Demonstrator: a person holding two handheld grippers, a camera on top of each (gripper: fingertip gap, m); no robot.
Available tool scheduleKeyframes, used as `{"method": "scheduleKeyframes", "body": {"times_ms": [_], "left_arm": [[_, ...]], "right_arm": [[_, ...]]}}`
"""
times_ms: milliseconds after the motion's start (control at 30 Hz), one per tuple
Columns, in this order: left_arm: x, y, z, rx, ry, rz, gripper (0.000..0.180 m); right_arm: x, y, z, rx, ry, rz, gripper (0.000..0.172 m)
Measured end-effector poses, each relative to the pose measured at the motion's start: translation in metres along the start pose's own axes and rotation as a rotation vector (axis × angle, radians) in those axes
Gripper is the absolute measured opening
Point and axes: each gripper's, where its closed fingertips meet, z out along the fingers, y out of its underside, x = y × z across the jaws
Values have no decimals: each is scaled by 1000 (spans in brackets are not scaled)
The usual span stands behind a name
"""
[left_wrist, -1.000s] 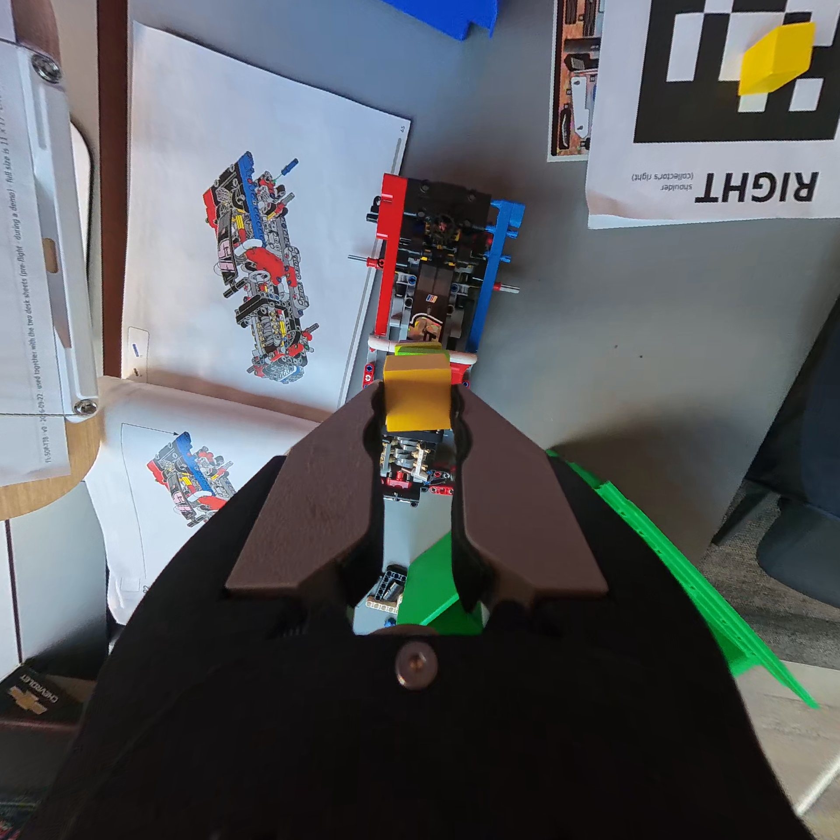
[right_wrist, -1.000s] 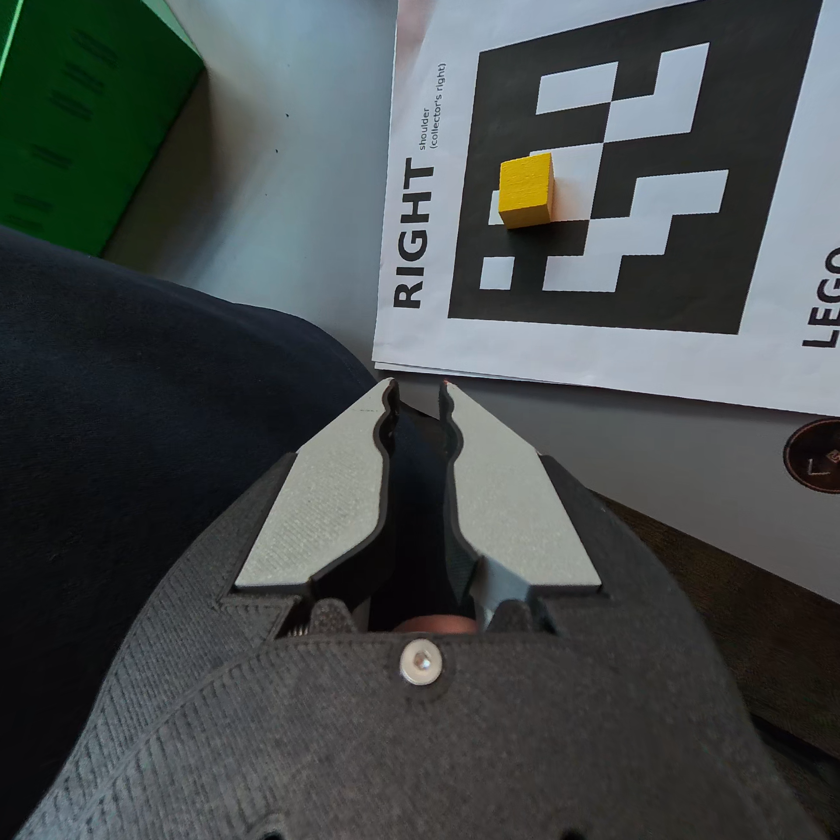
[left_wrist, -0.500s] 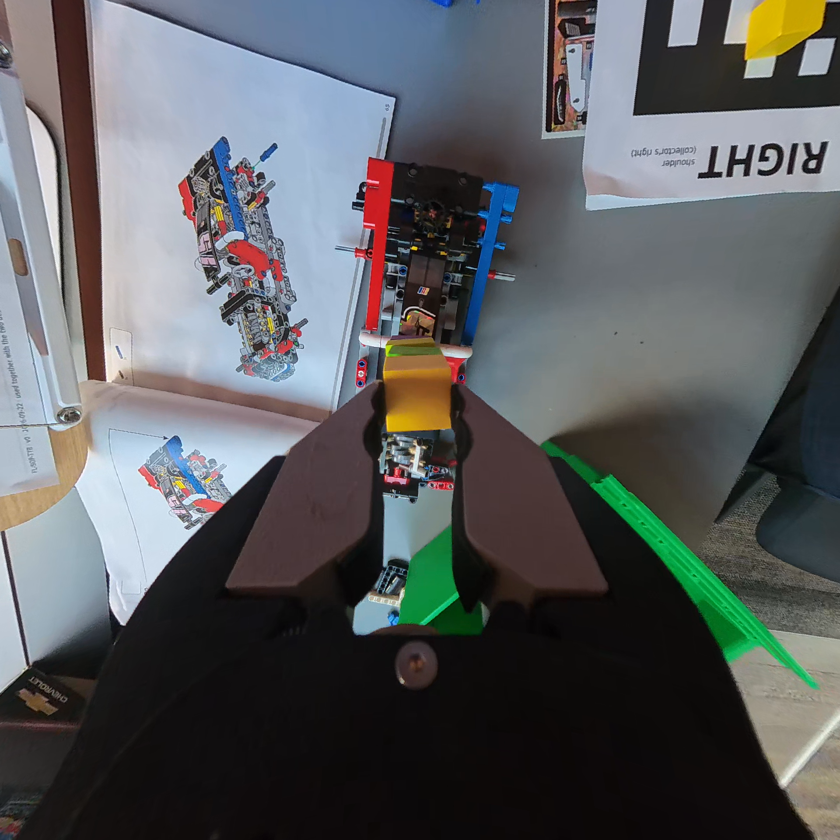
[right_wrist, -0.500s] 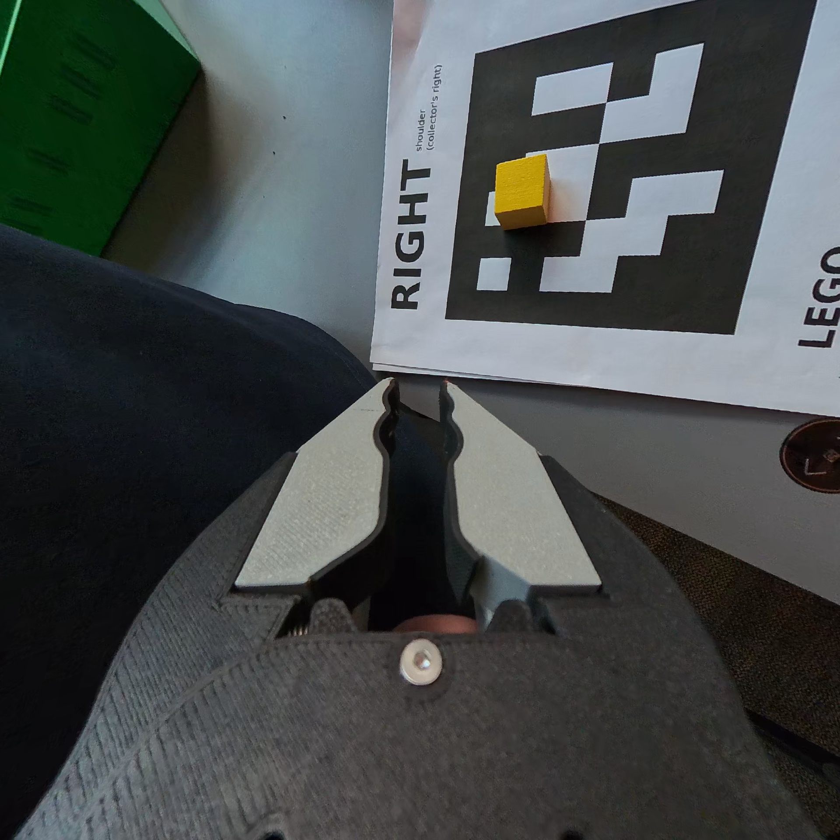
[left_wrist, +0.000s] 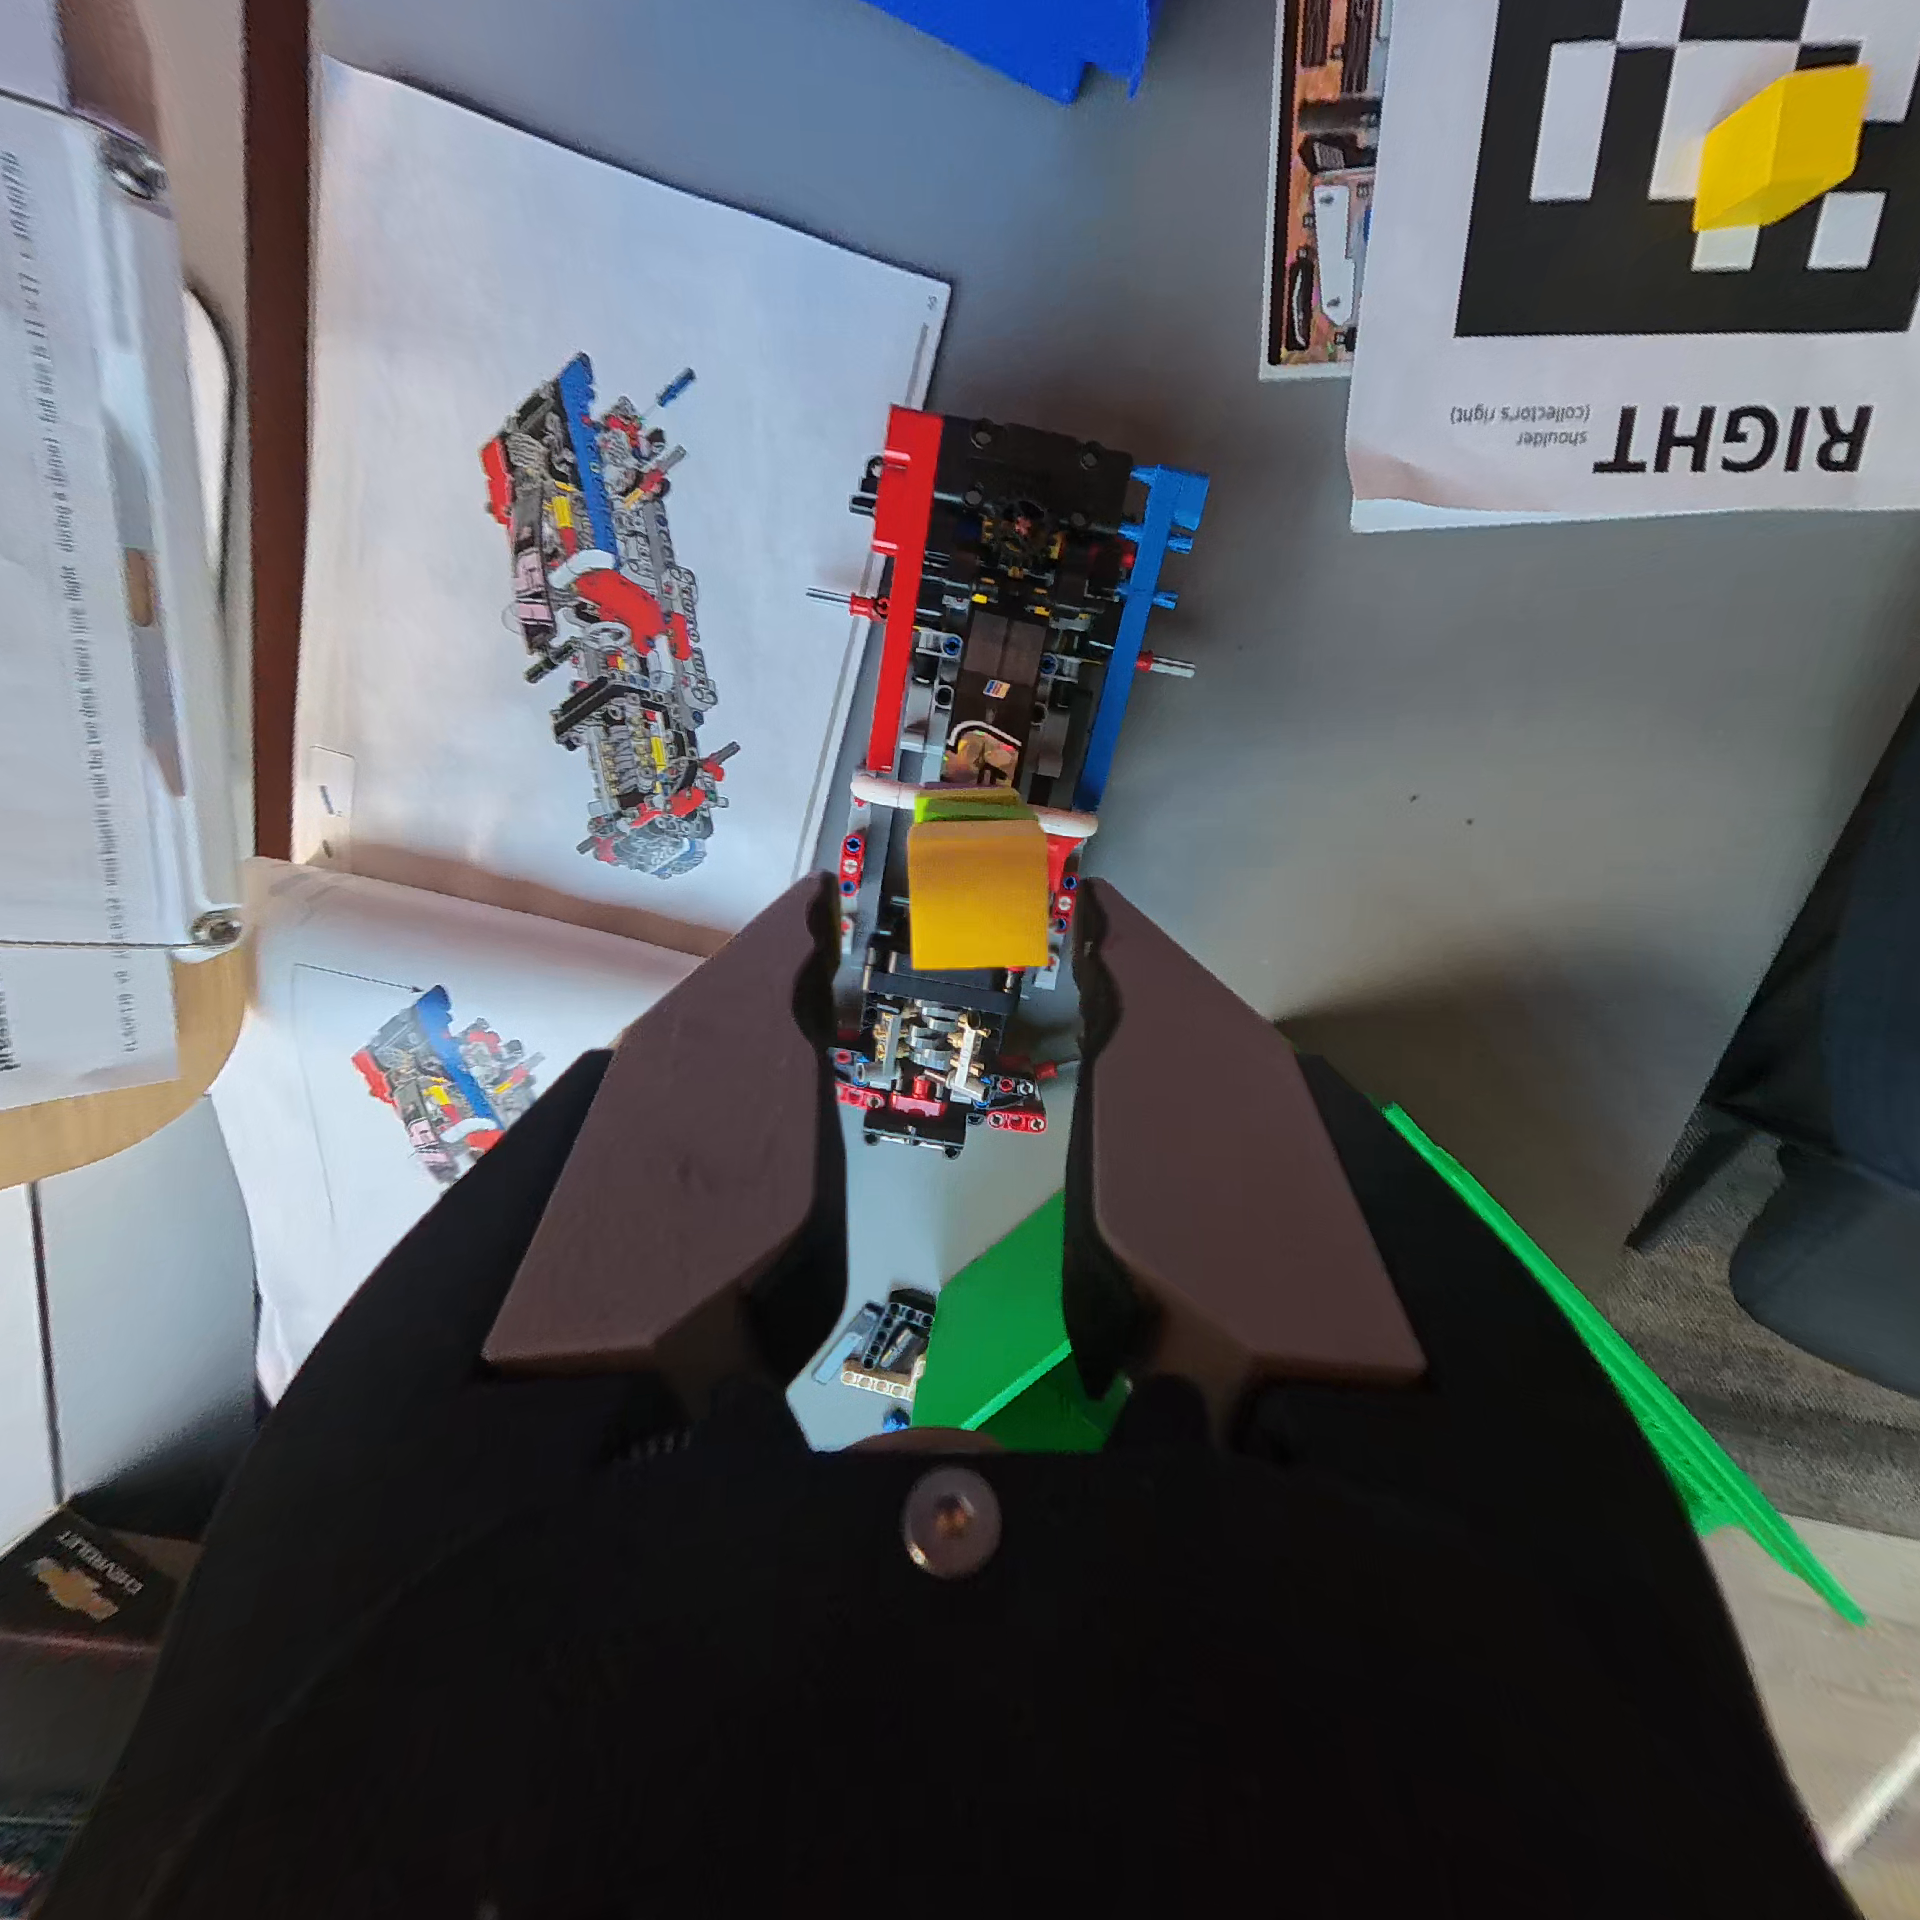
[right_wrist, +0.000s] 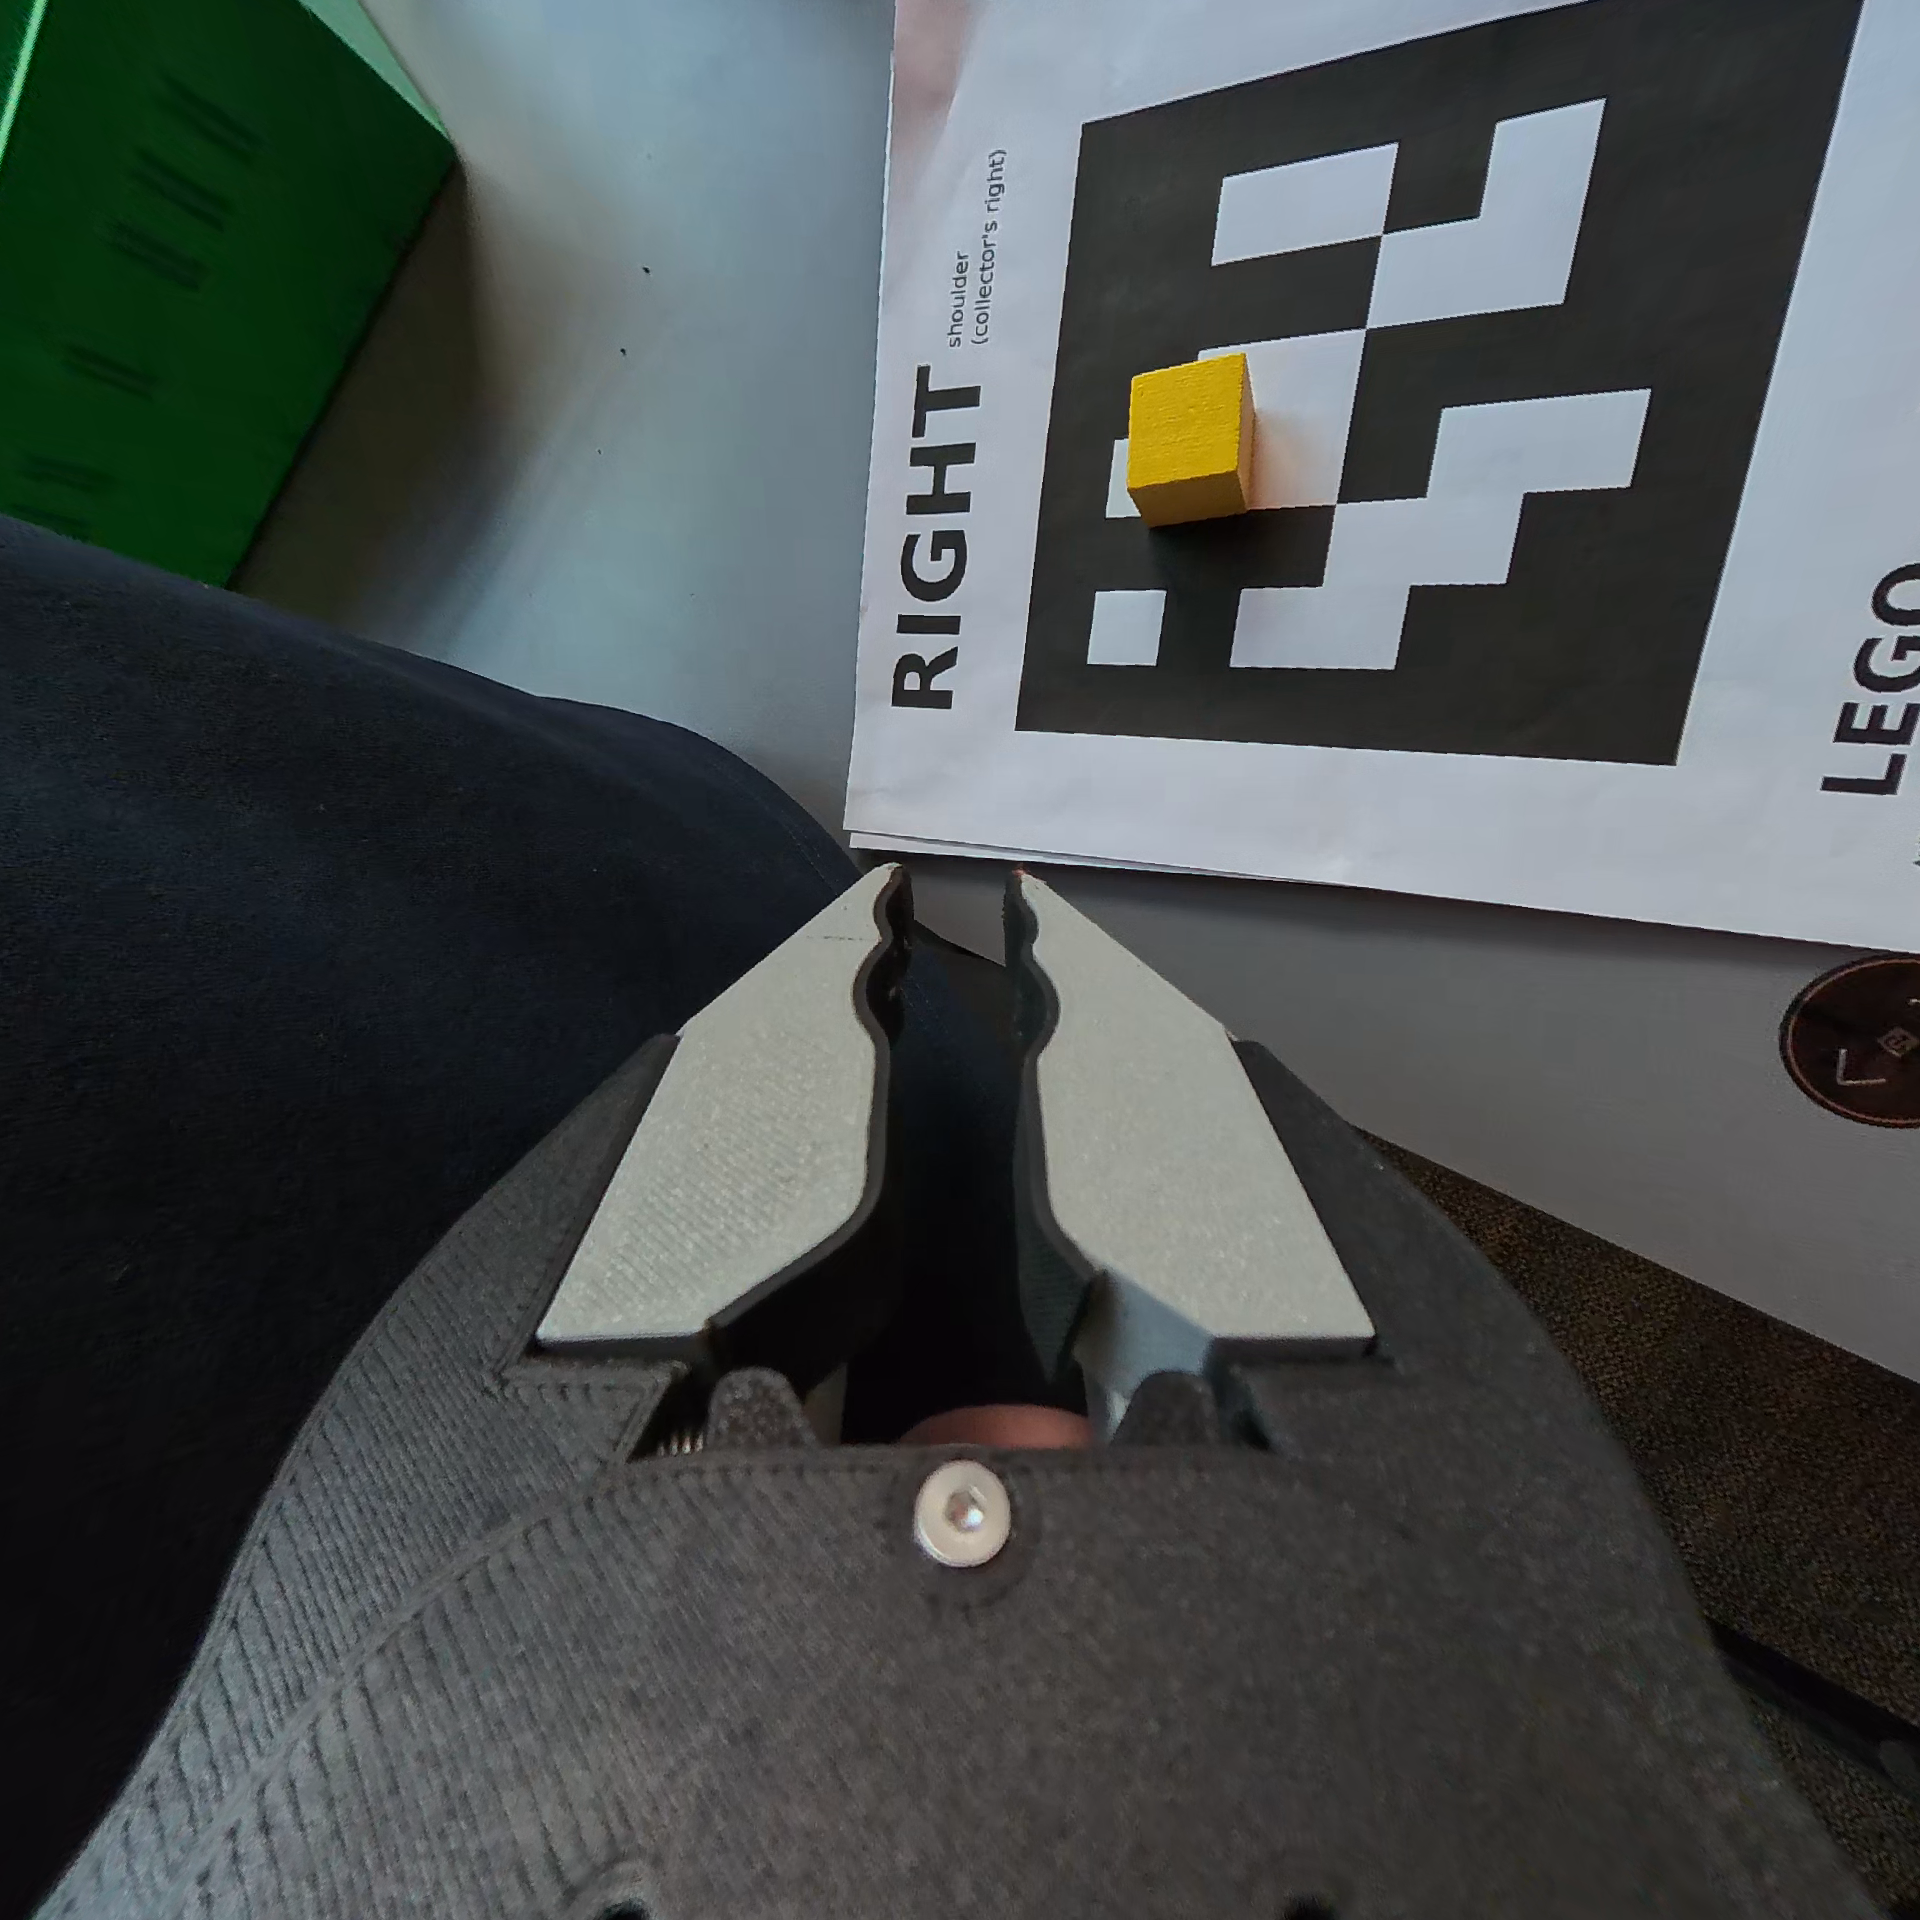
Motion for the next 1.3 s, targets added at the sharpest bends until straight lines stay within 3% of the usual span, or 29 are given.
{"method": "scheduleKeyframes", "body": {"times_ms": [233, 367, 433, 567, 633, 800, 900, 1067, 1233, 1300], "left_arm": [[-5, -41, -56, 190, -96, -47, 44], [62, -89, -64, 317, 29, -11, 47], [113, -107, -39, 318, 127, 60, 51], [195, -117, 58, 228, 236, 171, 60], [214, -126, 103, 217, 212, 138, 74], [244, -136, 181, 154, 132, 106, 67], [257, -138, 202, 130, 121, 108, 64], [250, -145, 215, 131, 46, 138, 32], [244, -150, 217, 120, 57, 136, 30], [240, -150, 218, 108, 51, 128, 36]], "right_arm": [[0, 1, 0, -1, -2, 6, 16], [1, 2, 0, -4, -2, 6, 16], [3, 3, -1, -4, 1, 8, 16], [7, 6, -5, -3, 7, 18, 16], [9, 9, -7, -2, 11, 25, 16], [16, 21, -15, 2, 24, 60, 15], [20, 27, -21, 5, 31, 76, 15], [26, 36, -27, 8, 31, 104, 15], [27, 34, -27, 5, 18, 88, 15], [26, 32, -26, 1, 13, 74, 15]]}}
